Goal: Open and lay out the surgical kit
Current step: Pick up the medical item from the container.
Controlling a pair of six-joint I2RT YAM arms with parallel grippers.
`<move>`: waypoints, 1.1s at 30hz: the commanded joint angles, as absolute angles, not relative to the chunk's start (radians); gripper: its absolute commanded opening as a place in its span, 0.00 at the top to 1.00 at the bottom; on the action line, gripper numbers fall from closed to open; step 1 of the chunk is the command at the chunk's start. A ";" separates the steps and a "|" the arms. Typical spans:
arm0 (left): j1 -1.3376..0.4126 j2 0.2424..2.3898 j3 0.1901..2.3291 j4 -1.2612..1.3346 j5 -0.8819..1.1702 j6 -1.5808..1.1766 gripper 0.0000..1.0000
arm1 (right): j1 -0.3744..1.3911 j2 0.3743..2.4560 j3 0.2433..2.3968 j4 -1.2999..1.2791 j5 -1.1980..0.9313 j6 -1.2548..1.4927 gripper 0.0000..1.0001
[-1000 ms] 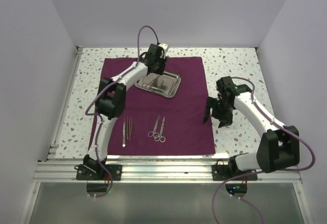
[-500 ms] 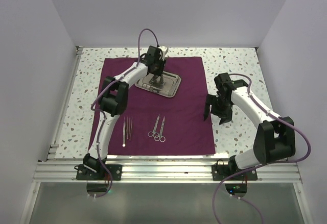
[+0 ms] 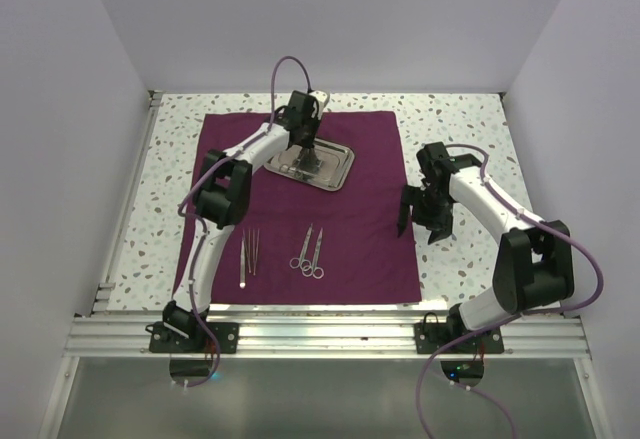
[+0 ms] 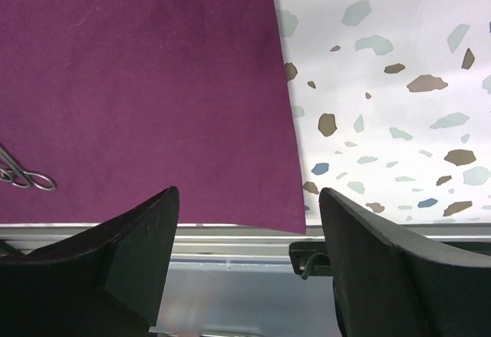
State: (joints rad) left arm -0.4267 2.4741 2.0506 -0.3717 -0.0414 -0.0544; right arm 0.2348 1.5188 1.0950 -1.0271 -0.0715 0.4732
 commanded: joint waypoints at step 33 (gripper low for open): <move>-0.334 2.346 2.118 -0.620 0.193 -0.255 1.00 | 0.236 1.428 1.097 -0.939 -0.207 0.443 0.22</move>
